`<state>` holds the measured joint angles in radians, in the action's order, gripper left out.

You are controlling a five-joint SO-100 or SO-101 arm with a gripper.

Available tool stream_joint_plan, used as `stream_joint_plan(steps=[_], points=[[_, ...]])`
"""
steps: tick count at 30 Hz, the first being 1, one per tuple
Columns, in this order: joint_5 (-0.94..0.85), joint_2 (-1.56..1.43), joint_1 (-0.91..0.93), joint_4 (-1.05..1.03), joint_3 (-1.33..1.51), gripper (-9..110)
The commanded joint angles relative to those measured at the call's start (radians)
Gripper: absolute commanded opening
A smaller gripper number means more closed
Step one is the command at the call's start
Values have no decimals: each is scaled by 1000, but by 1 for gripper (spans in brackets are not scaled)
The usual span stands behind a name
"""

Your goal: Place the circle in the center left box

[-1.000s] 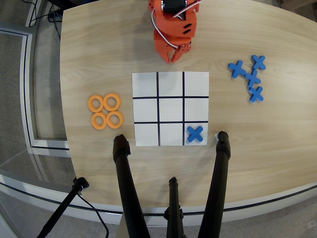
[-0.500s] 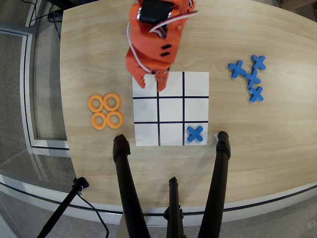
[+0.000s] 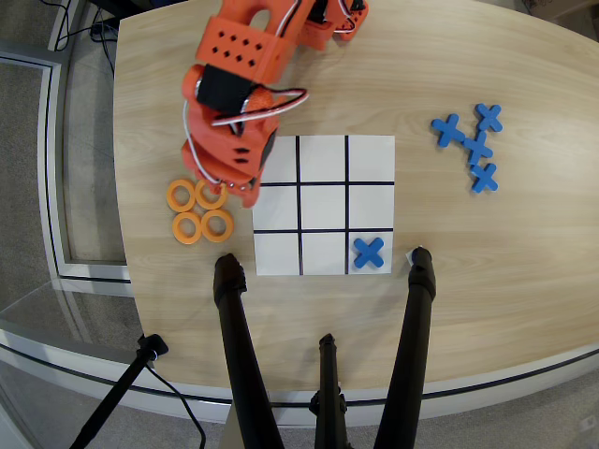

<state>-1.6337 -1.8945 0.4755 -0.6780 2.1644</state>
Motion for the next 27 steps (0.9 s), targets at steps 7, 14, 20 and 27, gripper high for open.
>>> stream_joint_plan(steps=[7,14,20,27], points=[[-43,204,72,34,-149,16],[-60,314,91,60,-150,16],[-69,379,92,89,-155,16],[-63,433,89,110,-178,16]])
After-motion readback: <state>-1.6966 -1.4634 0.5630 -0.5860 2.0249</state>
